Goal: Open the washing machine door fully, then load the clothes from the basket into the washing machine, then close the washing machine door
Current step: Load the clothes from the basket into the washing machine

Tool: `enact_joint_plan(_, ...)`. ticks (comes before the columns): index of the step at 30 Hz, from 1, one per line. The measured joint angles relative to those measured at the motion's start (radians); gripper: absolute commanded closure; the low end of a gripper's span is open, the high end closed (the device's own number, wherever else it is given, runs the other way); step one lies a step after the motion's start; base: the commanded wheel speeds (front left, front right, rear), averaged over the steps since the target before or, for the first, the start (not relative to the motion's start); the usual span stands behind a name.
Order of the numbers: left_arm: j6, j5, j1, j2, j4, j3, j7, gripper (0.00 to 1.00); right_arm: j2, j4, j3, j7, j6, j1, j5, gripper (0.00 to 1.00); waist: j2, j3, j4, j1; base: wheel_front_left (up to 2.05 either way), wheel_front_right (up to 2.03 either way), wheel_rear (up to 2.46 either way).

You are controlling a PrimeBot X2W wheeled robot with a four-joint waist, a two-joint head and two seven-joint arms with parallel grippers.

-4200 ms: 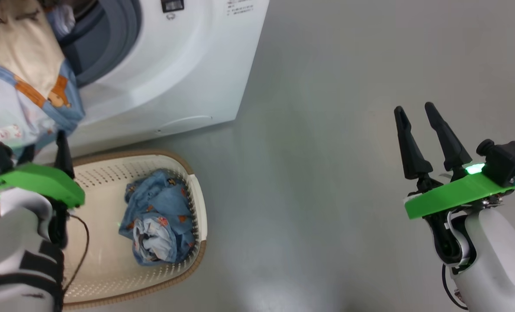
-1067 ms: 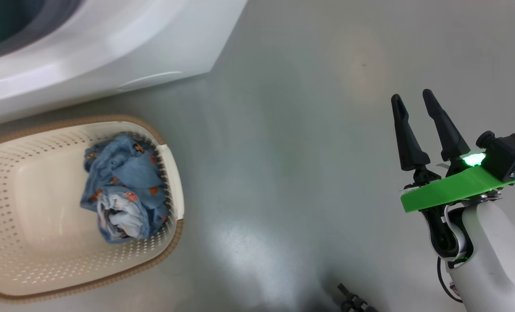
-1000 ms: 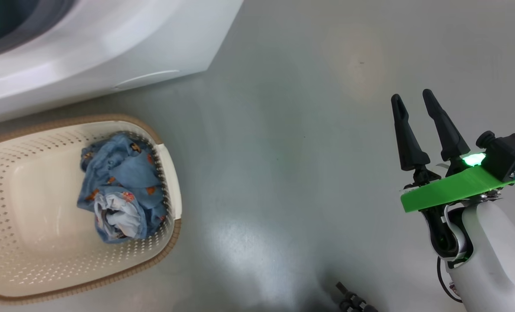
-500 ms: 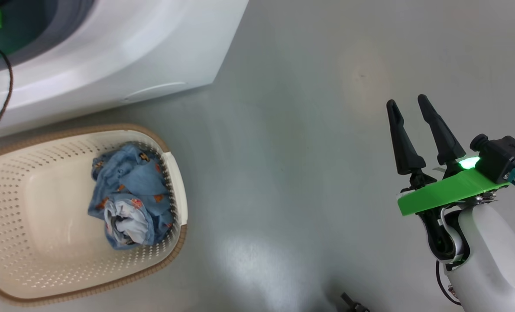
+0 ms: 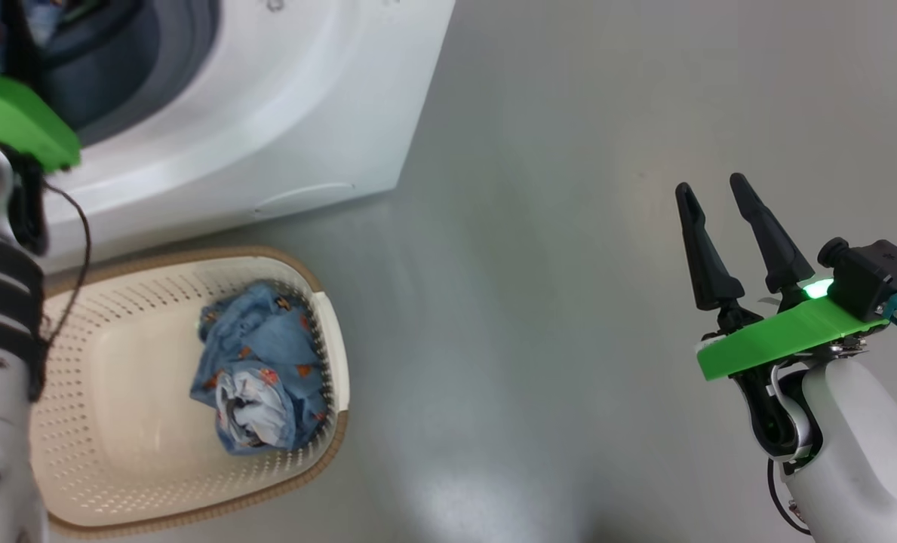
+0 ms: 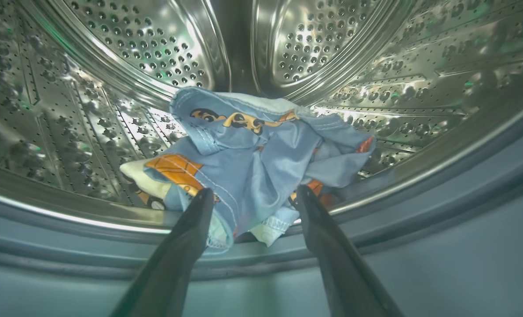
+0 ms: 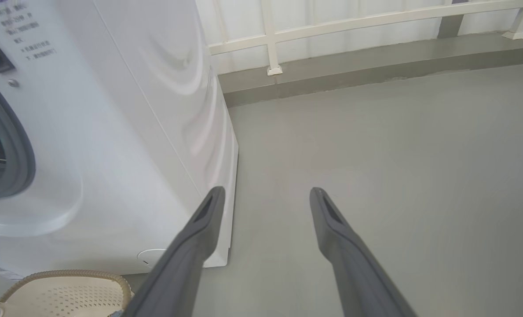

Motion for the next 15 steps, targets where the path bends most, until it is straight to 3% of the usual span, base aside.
enact_joint_plan(8,-0.018,-0.006,0.113,-0.019,-0.041,-0.006,-0.023,0.00,-0.006,0.018,0.017,0.000,0.000,0.001,0.009,0.00,0.0000,-0.076,0.023,-0.0002,0.00,0.00,0.00)
enact_joint_plan(15,-0.016,-0.006,0.248,-0.028,-0.189,0.009,-0.030,0.00,-0.016,0.033,0.021,0.000,0.000,0.005,0.012,0.00,0.0000,-0.149,0.044,-0.0002,0.00,0.00,0.00)
